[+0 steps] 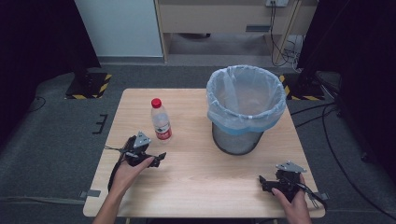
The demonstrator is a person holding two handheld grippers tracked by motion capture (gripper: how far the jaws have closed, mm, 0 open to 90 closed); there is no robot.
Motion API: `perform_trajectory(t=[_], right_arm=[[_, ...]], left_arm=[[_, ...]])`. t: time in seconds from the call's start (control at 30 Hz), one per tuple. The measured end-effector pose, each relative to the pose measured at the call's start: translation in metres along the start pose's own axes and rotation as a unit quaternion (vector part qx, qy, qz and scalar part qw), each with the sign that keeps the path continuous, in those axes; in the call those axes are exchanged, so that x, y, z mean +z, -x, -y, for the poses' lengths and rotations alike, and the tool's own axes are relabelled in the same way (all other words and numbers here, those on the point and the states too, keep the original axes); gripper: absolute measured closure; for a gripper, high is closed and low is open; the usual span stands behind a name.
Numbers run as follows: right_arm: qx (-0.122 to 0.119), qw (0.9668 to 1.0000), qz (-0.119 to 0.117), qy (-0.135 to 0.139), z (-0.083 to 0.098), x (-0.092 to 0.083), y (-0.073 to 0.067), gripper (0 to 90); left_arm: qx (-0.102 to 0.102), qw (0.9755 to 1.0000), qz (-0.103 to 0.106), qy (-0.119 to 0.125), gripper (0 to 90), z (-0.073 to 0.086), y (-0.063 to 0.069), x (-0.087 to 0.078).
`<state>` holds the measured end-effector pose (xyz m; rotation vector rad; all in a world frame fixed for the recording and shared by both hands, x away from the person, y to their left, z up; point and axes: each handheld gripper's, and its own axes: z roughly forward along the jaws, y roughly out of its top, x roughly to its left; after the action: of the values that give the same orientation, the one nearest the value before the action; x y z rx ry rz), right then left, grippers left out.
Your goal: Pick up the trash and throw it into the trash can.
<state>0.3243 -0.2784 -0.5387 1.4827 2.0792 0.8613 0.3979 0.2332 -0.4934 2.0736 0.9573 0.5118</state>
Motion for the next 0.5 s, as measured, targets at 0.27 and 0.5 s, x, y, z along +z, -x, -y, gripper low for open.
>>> perform_trajectory(t=[0.27,0.5], right_arm=[[0.000,1.0000,0.000,0.000,0.000,0.000,0.000,0.3],[-0.001,1.0000,0.000,0.000,0.000,0.000,0.000,0.3]], left_arm=[[-0.010,0.9998,0.000,0.016,3.2,-0.015,-0.011,-0.009],[-0.006,0.9997,-0.016,0.017,2.9,-0.028,-0.020,-0.010]])
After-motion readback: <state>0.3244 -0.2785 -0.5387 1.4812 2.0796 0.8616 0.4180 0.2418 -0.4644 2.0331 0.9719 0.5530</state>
